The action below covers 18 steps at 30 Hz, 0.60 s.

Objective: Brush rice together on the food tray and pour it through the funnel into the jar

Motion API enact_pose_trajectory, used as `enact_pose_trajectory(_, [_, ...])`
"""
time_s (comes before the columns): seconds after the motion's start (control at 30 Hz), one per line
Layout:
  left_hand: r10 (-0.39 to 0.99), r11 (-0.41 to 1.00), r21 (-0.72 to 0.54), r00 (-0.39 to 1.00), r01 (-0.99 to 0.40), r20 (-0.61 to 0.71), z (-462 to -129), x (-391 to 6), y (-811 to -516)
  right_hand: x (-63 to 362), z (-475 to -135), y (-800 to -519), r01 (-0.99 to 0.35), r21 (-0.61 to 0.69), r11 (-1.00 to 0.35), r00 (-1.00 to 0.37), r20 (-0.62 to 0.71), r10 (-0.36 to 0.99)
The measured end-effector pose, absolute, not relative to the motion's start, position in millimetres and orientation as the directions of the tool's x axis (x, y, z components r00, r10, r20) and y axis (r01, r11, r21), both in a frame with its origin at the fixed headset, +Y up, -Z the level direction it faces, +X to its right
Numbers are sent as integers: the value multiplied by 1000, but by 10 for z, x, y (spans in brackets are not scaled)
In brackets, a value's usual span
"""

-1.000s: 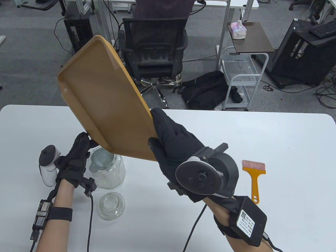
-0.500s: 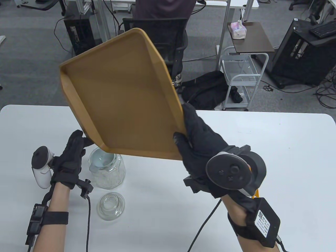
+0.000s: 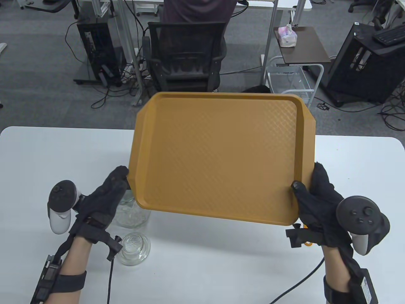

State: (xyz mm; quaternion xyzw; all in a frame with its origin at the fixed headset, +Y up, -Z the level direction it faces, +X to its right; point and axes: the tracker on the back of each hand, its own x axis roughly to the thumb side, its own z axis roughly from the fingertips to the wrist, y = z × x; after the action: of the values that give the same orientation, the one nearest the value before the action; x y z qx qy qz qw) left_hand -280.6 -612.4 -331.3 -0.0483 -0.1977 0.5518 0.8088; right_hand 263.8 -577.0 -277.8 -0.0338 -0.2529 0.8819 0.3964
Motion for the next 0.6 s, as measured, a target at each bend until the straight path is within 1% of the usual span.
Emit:
enact_pose_trajectory(0.07, [891,444,-323,371,-836,262,-3279,-2657,-6218,2770,-2772,-6025,-642,-481,-597,-705,66,706])
enact_pose_trajectory(0.13, [870,488,-344,419,-802,259,-3251,-2537,-6345,2870,-2765,-6283,-612,-451,-650,-728,-1,686])
enact_pose_trajectory(0.2, [868,496,-356,439,-792,232,-3227,-2442,-6504,2938,-2759,-6497,-602,-413,-683,-736,-44,676])
enact_pose_trajectory(0.3, [882,469,-400,444,-788,159,-3159,-2310,-6807,3034,-2751,-6799,-592,-365,-719,-741,-105,663])
enact_pose_trajectory(0.43, [854,500,-428,511,-753,99,-3082,-2187,-7101,3086,-2767,-7040,-582,-296,-757,-751,-162,640])
enact_pose_trajectory(0.5, [833,524,-440,546,-729,87,-3066,-2156,-7184,3086,-2786,-7131,-582,-272,-766,-752,-181,634])
enact_pose_trajectory(0.6, [824,531,-432,563,-730,61,-3042,-2142,-7270,3074,-2813,-7239,-572,-226,-789,-764,-204,612])
